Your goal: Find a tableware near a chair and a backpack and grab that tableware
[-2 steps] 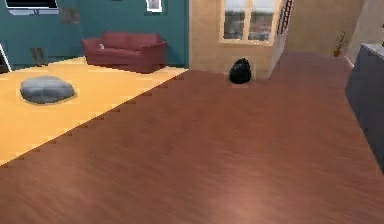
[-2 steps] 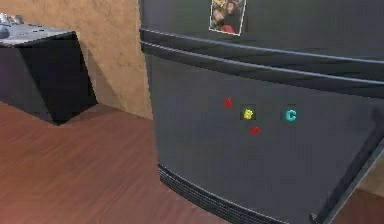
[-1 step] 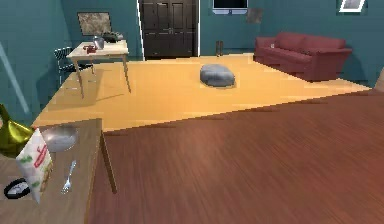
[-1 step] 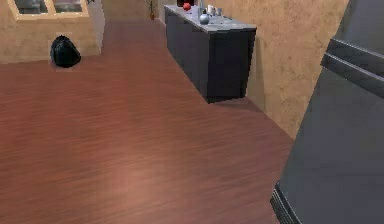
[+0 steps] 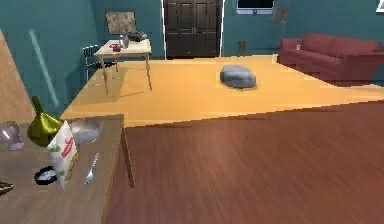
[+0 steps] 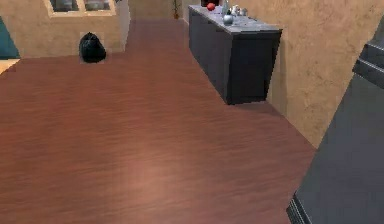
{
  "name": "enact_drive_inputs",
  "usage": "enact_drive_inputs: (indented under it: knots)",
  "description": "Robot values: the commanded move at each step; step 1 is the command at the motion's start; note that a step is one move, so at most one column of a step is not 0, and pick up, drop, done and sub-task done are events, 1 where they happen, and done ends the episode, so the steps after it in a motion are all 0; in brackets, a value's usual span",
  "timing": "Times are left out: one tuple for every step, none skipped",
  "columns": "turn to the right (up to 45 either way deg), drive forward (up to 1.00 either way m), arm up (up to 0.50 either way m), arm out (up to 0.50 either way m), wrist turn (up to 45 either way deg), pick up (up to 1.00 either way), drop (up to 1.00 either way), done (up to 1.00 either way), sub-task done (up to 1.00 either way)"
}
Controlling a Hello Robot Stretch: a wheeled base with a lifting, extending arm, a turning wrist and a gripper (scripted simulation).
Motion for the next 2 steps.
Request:
enact_drive_inputs:
  knots:
    - [0.0, 1.0, 0.0, 0.0, 0.0, 0.0, 0.0, 0.0, 0.0]
    - [-3.0, 0.0, 0.0, 0.0, 0.0, 0.0, 0.0, 0.0, 0.0]
